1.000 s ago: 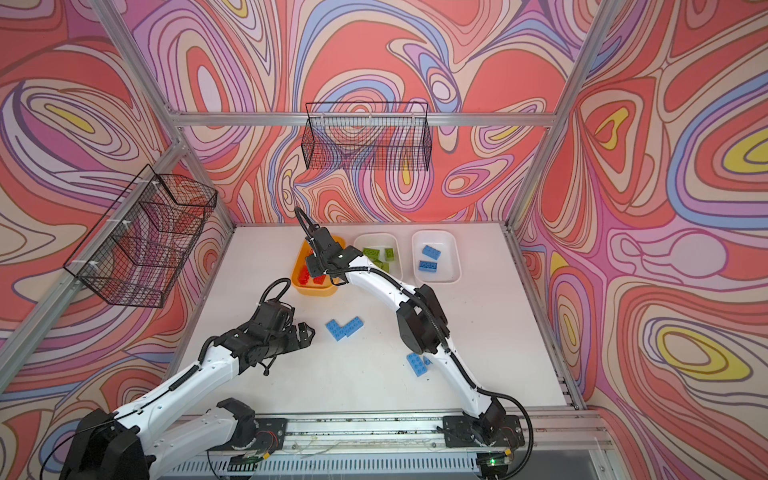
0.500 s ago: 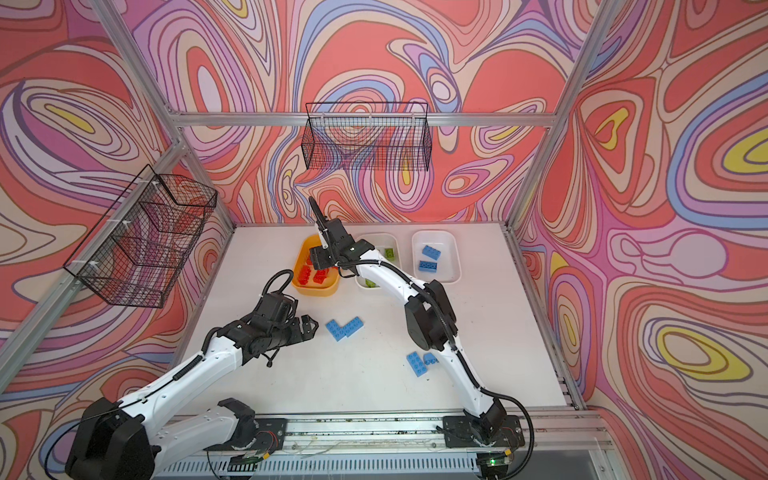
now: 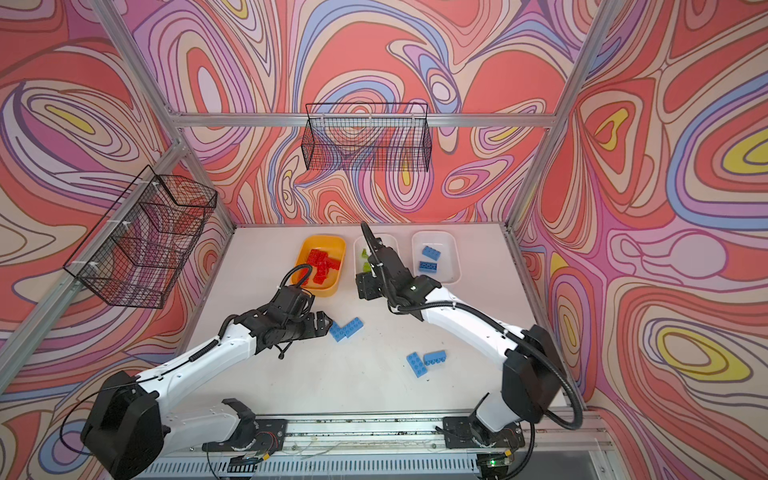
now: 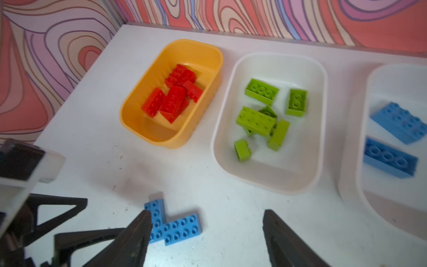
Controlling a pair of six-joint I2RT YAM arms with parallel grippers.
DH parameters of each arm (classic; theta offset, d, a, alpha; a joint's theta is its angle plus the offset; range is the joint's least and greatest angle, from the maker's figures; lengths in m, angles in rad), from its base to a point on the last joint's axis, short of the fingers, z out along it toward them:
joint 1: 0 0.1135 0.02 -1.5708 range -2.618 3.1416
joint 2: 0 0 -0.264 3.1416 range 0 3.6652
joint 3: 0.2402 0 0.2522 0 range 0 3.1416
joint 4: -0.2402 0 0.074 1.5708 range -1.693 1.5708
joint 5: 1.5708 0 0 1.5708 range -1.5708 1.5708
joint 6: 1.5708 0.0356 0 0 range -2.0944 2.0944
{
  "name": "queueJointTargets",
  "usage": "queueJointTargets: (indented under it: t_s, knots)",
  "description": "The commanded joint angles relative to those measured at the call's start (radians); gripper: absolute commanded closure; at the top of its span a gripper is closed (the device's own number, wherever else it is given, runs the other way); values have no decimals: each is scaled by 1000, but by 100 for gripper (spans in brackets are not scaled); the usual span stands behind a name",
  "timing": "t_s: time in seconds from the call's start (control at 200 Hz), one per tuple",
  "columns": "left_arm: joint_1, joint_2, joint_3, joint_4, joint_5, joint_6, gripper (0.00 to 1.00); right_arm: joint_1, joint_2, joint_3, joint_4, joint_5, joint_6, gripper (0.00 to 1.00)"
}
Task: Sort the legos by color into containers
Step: 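Move the right gripper to the light-blue bricks and grasp one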
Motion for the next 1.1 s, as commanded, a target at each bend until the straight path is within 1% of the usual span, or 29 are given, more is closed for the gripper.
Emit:
queueJointTargets:
  t_s: [0.0,0.17,0.235,0.285,0.406,0.506,0.606,0.756,0.911,1.092]
  knots:
    - [-59,41,33,6,-44,-28,1,-1,-123,-141,-59,91,92,20]
    - [-180,141,102,-15,-107,-38,1,-1,-364,-378,-154,157,229,19]
    - [-223,168,125,-28,-130,-39,1,-1,-427,-434,-196,187,291,18]
    - [-246,184,135,-27,-139,-41,1,-1,-458,-467,-211,184,341,18]
    - [-274,204,138,-12,-134,-52,1,0,-473,-533,-229,174,465,18]
    - [-291,201,130,-4,-132,-56,2,-1,-452,-566,-291,233,575,17]
    - [-297,188,110,4,-132,-55,1,0,-462,-591,-326,251,662,17]
    - [-297,168,78,10,-146,-49,1,-1,-532,-625,-350,248,734,17]
    - [-297,170,81,21,-150,-27,1,0,-580,-630,-399,224,795,17]
    - [-297,189,95,46,-159,7,1,-1,-591,-683,-352,173,872,17]
